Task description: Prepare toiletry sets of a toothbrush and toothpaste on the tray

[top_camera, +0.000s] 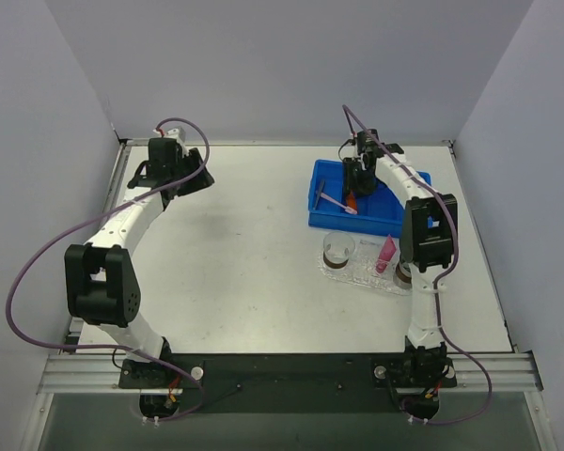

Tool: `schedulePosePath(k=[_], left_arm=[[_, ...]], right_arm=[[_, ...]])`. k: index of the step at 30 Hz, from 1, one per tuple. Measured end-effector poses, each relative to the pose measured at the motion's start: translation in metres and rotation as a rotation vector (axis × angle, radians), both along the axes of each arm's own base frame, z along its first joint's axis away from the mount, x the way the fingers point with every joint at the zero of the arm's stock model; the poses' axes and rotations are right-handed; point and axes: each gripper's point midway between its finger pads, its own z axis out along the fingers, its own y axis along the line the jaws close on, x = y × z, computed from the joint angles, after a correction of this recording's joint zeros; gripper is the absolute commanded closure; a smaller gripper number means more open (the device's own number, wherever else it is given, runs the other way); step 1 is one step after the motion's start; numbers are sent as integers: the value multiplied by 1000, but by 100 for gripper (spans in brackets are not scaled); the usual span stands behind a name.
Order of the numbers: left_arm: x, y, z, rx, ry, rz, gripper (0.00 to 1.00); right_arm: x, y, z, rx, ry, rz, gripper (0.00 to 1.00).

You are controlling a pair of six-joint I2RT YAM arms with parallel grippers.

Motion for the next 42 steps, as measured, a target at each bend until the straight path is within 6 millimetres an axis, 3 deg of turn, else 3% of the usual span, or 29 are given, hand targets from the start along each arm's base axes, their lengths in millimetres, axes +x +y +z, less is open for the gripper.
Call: schedulePosePath(k=[15, 18, 22, 37, 42], left_arm=[[-4, 4, -7, 5, 17, 5, 39], [-6, 5, -4, 7, 11, 4, 39], [-8, 5, 4, 8, -6, 2, 40], [-14, 6, 10, 9, -20, 5, 39], [-15, 6, 13, 8, -30, 4, 40]], right_arm=[[-6, -2, -23, -41, 48, 48, 61], [-8, -3, -35, -48, 73, 51, 59], [-8, -4, -34, -56, 75, 49, 60], [-8, -7, -32, -76, 75, 74, 95], [-8, -7, -31, -80, 72, 81, 100]])
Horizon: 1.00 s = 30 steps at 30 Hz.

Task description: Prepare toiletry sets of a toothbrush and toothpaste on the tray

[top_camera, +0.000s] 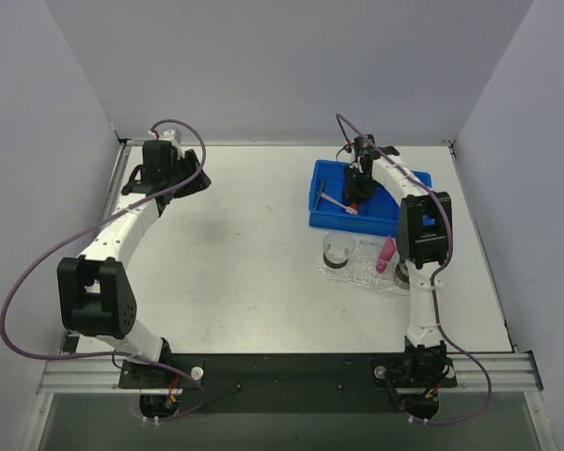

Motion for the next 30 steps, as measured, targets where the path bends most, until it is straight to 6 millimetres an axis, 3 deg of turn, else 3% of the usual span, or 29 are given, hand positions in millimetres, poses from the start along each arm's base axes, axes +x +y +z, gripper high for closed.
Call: schedulePosePath(k=[6, 16, 24, 30], left_arm=[[-1, 0, 5, -4, -12, -2, 40], [-2, -4, 30, -32, -77, -12, 40], [-1, -8, 41, -61, -106, -10, 40], [-1, -14, 48, -97, -120, -11, 40]], right_arm=[[2, -1, 17, 0, -34, 3, 100], [10, 0, 77, 16, -170, 19, 100], [14, 0, 90, 11, -205, 41, 100], [18, 6, 123, 22, -280, 58, 100]])
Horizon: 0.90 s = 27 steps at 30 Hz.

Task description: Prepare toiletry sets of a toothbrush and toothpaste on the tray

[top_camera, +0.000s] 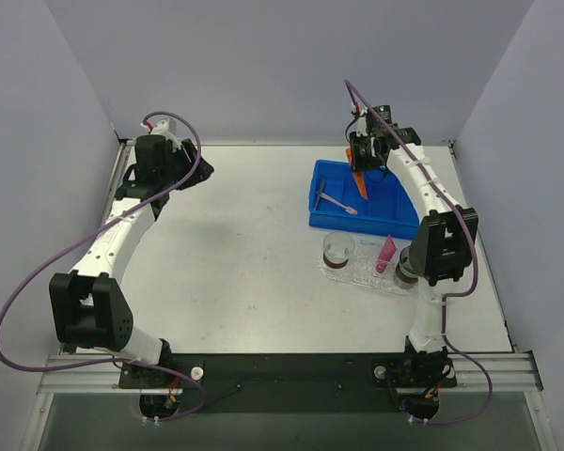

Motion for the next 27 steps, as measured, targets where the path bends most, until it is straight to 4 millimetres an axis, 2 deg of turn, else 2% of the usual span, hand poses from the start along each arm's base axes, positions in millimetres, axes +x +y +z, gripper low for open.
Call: schedulePosePath(k=[4, 10, 14, 17, 21, 27], left_arm=[[-2, -8, 8, -25, -14, -8, 40], [-11, -23, 28, -76, -42, -13, 39], [-20, -37, 42, -120, -57, -17, 39], [-30, -54, 53, -156, -66, -38, 37], [-47, -78, 60, -215, -57, -69, 30], [-74, -93, 37, -295, 14, -60, 26]], right_arm=[[-5, 13, 36, 15, -76, 26, 100], [-27, 45, 92, 41, -187, 96, 100], [-59, 80, 115, 64, -231, 180, 100], [-84, 100, 116, 74, -228, 238, 100], [-119, 121, 102, 92, -185, 306, 100], [-152, 128, 78, 95, -118, 351, 100]])
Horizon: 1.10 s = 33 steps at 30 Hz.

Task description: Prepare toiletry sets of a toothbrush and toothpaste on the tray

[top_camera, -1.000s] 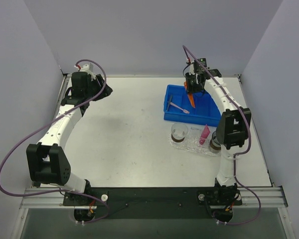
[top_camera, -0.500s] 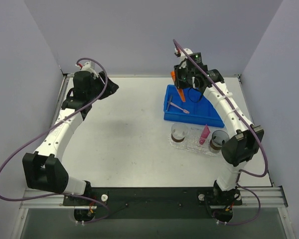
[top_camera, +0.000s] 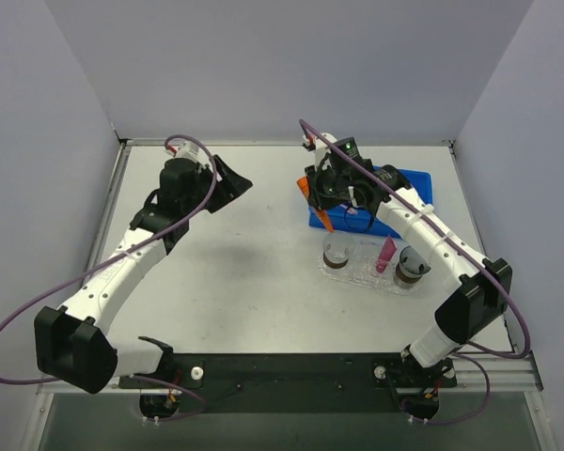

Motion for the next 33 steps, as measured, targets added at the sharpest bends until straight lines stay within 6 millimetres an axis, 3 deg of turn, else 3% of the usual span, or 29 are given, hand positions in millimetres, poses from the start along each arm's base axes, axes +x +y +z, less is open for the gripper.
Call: schedulePosePath(k=[3, 9, 14, 19, 25, 29, 33], left_arm=[[-12, -18, -8, -25, 31, -21, 25], [-30, -61, 1, -91, 20, -98, 23], [-34, -91, -7, -114, 49, -141, 22], [-33, -105, -16, -106, 73, -153, 22], [-31, -112, -12, -119, 75, -155, 23], [-29, -125, -14, -118, 86, -176, 30], [-32, -139, -19, -114, 110, -203, 50]], right_arm=[[-12, 4, -1, 16, 8, 15, 100], [-30, 18, 5, 50, -1, 50, 100], [-43, 30, 7, 62, -7, 89, 100], [-52, 34, 6, 62, -10, 112, 100], [-53, 34, 11, 68, -27, 118, 100], [-51, 33, 12, 61, -40, 114, 100], [-50, 29, 10, 40, -45, 102, 100]])
